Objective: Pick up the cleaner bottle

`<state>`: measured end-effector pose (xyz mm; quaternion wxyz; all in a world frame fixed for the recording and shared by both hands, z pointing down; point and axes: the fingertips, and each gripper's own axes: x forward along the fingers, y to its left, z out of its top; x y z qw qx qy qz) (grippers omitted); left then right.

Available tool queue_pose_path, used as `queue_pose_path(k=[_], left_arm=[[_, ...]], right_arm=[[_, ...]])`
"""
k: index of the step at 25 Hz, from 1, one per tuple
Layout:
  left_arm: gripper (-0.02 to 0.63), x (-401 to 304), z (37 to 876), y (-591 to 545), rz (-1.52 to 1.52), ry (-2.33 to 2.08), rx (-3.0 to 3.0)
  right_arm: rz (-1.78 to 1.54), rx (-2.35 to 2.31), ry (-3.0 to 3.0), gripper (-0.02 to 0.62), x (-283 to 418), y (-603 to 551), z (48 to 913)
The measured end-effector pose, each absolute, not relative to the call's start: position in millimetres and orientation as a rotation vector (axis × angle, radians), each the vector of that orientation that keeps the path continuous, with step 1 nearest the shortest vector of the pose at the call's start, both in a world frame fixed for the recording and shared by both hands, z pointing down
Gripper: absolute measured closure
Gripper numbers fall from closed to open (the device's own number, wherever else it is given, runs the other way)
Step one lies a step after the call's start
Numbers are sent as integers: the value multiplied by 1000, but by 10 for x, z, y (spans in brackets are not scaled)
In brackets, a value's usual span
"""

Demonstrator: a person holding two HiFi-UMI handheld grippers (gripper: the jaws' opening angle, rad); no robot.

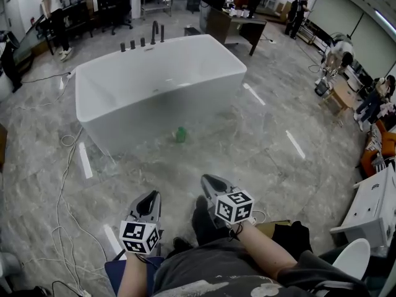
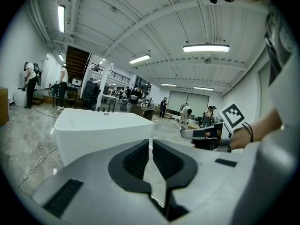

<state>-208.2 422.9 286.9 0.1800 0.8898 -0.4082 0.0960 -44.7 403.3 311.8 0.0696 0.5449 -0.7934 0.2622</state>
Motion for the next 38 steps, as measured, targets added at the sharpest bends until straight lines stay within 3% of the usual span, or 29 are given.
queue_pose_path(k=[11,38], left_arm=[[571,-1919,3071,3508,332,-1214,2438],[571,-526,3067,1801,398,-1390,2349]], right_arm=[[871,1647,-2363,561,-106,3142,3330],[1005,1571,-2380,561,1503,1450,3614]])
